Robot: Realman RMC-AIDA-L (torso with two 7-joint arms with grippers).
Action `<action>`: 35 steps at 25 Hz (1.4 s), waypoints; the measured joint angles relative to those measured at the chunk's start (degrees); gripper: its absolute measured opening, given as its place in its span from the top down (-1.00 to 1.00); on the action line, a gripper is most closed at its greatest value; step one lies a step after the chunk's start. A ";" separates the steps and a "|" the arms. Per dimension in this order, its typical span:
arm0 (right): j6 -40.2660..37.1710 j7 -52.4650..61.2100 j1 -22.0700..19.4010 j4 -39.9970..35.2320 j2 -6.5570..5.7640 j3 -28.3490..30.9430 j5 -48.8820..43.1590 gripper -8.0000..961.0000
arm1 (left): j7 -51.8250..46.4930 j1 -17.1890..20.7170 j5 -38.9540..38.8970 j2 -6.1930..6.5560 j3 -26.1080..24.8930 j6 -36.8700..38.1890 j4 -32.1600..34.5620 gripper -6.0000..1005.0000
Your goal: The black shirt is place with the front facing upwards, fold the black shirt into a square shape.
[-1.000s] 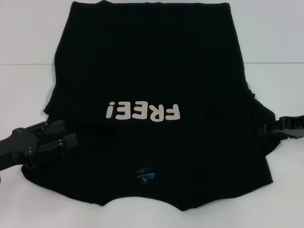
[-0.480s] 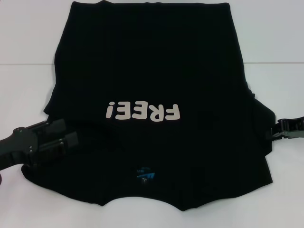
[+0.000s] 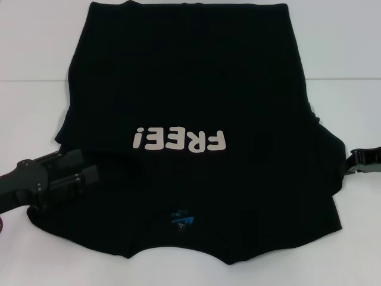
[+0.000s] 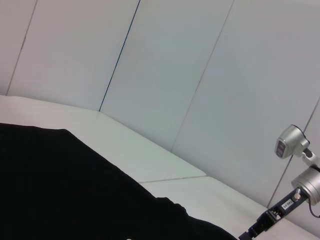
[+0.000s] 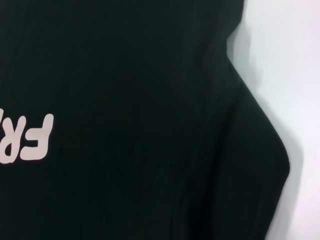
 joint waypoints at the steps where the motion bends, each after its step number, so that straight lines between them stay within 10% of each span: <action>1: -0.10 0.01 0.00 -0.10 -0.18 0.03 0.08 0.96 | 0.00 0.00 0.00 0.00 -0.02 0.00 -0.01 -0.44; 14: -8.44 -0.41 -1.37 -14.53 0.84 0.89 4.79 0.98 | 0.00 0.33 -0.12 0.00 -0.04 0.01 0.01 -0.44; 35: -6.15 -2.02 5.38 -13.22 3.18 -10.06 4.38 0.98 | 0.00 -0.46 0.13 0.01 0.28 0.09 -0.42 -0.44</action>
